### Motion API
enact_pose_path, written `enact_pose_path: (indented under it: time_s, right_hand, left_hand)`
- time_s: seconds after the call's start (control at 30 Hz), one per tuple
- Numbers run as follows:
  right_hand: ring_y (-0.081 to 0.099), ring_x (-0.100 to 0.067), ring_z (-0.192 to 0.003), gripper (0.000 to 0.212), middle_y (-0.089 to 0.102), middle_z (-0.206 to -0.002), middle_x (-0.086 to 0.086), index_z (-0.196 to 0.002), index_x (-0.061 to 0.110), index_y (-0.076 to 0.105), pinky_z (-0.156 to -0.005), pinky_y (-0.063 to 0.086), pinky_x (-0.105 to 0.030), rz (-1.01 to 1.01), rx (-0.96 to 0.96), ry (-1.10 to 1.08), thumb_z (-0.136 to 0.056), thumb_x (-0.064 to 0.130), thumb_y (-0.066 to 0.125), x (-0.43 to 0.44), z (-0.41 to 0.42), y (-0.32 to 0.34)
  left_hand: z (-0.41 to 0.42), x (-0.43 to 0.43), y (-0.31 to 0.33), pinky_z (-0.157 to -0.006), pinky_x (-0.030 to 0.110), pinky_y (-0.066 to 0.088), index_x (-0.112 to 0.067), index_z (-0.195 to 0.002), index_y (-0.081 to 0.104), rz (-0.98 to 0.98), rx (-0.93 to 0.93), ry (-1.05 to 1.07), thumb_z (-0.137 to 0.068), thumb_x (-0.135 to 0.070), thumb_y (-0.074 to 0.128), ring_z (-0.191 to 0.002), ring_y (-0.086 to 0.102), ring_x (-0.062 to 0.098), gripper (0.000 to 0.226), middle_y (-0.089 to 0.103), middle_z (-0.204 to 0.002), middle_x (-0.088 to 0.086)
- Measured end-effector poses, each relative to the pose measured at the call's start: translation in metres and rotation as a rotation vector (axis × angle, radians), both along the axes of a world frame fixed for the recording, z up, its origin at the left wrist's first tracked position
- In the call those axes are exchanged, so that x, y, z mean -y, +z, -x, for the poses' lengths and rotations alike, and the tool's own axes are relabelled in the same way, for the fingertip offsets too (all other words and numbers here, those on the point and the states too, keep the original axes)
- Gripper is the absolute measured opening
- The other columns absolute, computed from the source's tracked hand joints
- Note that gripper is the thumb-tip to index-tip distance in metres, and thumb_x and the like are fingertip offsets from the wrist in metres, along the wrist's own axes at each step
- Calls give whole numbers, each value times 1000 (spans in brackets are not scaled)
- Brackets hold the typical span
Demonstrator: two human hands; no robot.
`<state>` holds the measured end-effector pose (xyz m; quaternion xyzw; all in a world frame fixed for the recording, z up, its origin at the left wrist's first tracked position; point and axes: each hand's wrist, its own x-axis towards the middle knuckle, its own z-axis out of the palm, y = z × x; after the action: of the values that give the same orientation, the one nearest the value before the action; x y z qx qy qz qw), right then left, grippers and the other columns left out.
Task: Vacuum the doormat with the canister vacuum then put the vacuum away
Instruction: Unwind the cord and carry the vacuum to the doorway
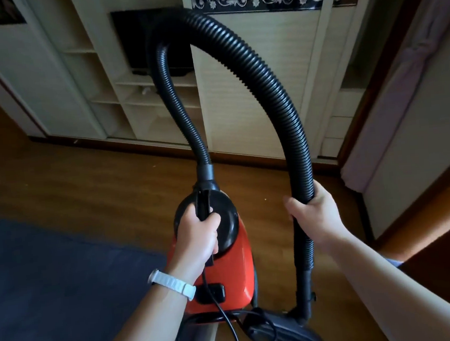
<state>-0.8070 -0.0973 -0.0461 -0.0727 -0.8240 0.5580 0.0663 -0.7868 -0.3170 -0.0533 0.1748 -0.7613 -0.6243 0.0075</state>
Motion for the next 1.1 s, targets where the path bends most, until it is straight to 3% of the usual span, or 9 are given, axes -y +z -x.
enact_pose_path:
  time_s: [0.2, 0.37, 0.6, 0.73, 0.87, 0.97, 1.1]
  right_hand:
    - [53, -19, -58, 18, 63, -78, -22, -82, 12, 50, -45, 45, -23, 0, -7, 50, -81, 9, 68, -48, 108, 11]
    - [54, -20, -59, 19, 64, -79, -21, -81, 16, 50, -53, 50, -36, -22, -64, 82, -79, 11, 68, -73, 186, 29]
    - [55, -18, -59, 18, 64, -81, -22, -88, 14, 54, -48, 47, -23, -12, -49, 126, -83, 10, 70, -73, 270, 25]
    - [56, -22, -60, 17, 64, -80, -22, -89, 11, 54, -50, 49, -32, -7, -1, 125, -84, 9, 71, -59, 324, 12]
    - [56, -16, -56, 16, 61, -69, -10, -87, 14, 54, -49, 48, -25, -14, 41, 98, -84, 9, 69, -41, 393, 8]
    - [56, -18, -59, 18, 61, -74, -9, -88, 19, 54, -52, 49, -28, -45, 63, 113, -83, 11, 70, -11, 456, 9]
    - [53, -15, -59, 22, 59, -75, -7, -86, 22, 51, -44, 45, -17, -90, 41, 163, -84, 12, 70, 41, 534, 17]
  left_hand:
    - [96, -51, 4, -42, 30, 36, -10, -89, 53, 27, 33, 31, -89, -5, 51, -37, 38, 20, 5, 42, -46, 4]
    - [162, -71, 11, -47, 32, 39, -11, -93, 57, 53, 15, 69, -87, -7, 52, -37, 39, 23, 8, 43, -46, 8]
    - [247, -72, 19, -44, 32, 37, -10, -93, 57, 3, -9, 112, -87, -6, 52, -37, 39, 23, 9, 43, -45, 5]
    - [305, -57, 4, -41, 28, 35, -7, -94, 56, -7, 2, 107, -87, -5, 52, -34, 38, 22, 8, 42, -44, 6]
    - [379, -31, -16, -38, 27, 34, -11, -96, 59, -47, 30, 131, -89, -4, 54, -33, 40, 20, 11, 44, -43, 4]
    - [441, 2, -29, -39, 30, 35, -11, -96, 58, -67, 23, 124, -89, -5, 53, -33, 41, 21, 10, 44, -43, 4]
    - [509, 45, -27, -41, 31, 36, -10, -90, 57, -83, 16, 110, -91, -5, 53, -36, 42, 22, 6, 45, -46, 5]
